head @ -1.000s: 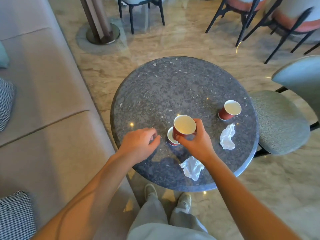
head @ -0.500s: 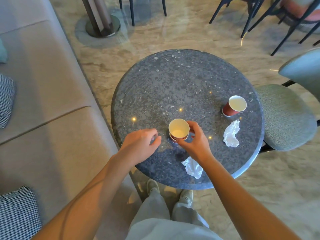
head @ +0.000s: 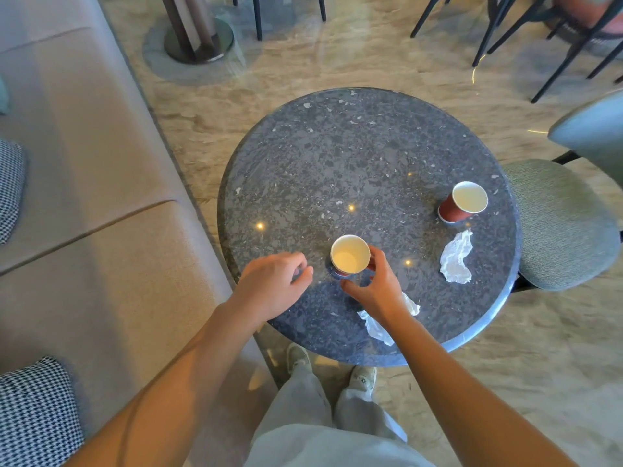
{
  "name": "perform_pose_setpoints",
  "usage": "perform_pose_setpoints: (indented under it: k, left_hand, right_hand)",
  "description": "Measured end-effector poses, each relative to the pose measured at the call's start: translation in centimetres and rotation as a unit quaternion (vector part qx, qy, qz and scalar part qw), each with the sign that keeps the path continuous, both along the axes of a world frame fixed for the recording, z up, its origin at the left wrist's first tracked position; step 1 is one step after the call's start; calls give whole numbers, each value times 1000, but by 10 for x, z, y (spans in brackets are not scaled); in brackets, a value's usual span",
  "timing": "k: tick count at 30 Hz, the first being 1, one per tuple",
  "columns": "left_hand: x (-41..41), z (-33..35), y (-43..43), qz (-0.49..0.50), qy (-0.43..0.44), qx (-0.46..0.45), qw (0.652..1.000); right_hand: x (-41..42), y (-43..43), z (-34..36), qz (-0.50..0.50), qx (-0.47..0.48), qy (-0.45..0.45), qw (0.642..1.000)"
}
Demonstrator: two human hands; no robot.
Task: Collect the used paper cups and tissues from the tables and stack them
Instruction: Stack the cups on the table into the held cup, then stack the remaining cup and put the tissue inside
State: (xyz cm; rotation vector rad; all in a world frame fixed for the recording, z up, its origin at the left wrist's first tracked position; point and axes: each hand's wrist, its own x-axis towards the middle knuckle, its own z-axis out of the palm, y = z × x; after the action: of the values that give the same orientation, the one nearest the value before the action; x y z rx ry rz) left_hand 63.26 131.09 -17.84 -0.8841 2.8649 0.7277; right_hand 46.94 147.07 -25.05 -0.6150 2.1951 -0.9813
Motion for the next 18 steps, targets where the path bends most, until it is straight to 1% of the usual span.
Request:
perform_pose_setpoints:
  k: [10,18]
  left_hand:
    - [2,0,3,4,1,-3,1000]
    - [1,9,8,9,-6,-18,1000]
  right_hand:
    - [6,-8,-11,-39,-21,-33,998]
    - [5,-13,-18,-49,-34,-49,997]
